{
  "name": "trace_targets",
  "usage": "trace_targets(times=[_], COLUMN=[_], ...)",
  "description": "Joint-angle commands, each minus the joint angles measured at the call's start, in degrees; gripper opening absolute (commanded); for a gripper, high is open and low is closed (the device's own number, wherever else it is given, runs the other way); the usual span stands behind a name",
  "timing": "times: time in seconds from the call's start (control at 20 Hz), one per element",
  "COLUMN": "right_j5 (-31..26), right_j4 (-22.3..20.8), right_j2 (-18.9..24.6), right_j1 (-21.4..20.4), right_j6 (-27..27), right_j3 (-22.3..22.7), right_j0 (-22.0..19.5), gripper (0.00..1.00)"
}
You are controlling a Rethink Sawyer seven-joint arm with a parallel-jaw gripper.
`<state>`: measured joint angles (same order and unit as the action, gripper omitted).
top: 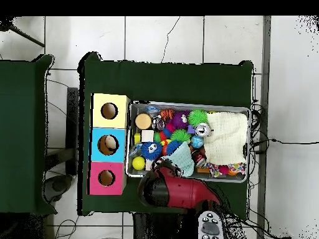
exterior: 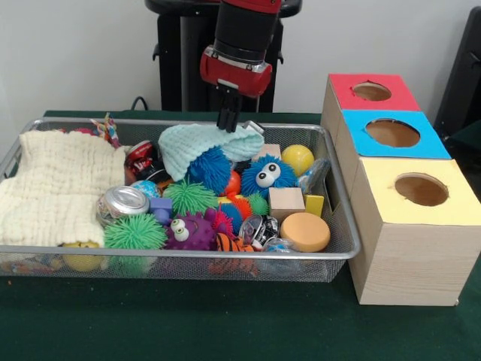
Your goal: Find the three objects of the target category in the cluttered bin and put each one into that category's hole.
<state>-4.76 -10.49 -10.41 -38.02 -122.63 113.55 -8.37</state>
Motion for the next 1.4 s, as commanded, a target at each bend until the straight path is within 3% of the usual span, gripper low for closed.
trace_targets(times=[0.05, 0.4, 0.8, 1.15, 1.2, 1.4], right_j5=[-2.0, -1.0, -1.7, -4.0, -3.8, -3.2], right_j4=[1.7, 4.1, 4.3, 4.3, 4.5, 4.2], right_j2=[2.3, 0.8, 2.7, 2.8, 2.8, 2.4], right_j1=[-0.4, 0.1, -1.3, -1.4, -1.5, -1.3], right_j6=[-6.2, -9.2, -8.5, -7.7, -7.9, -7.9], right_j3=[-2.2, -1.8, 0.4, -0.2, 0.0, -0.3], right_j0=[-1.5, 1.0, -1.6, -1.5, -1.6, -1.4], gripper=[0.0, 0.0, 0.0, 0.0, 1.0, 1.0])
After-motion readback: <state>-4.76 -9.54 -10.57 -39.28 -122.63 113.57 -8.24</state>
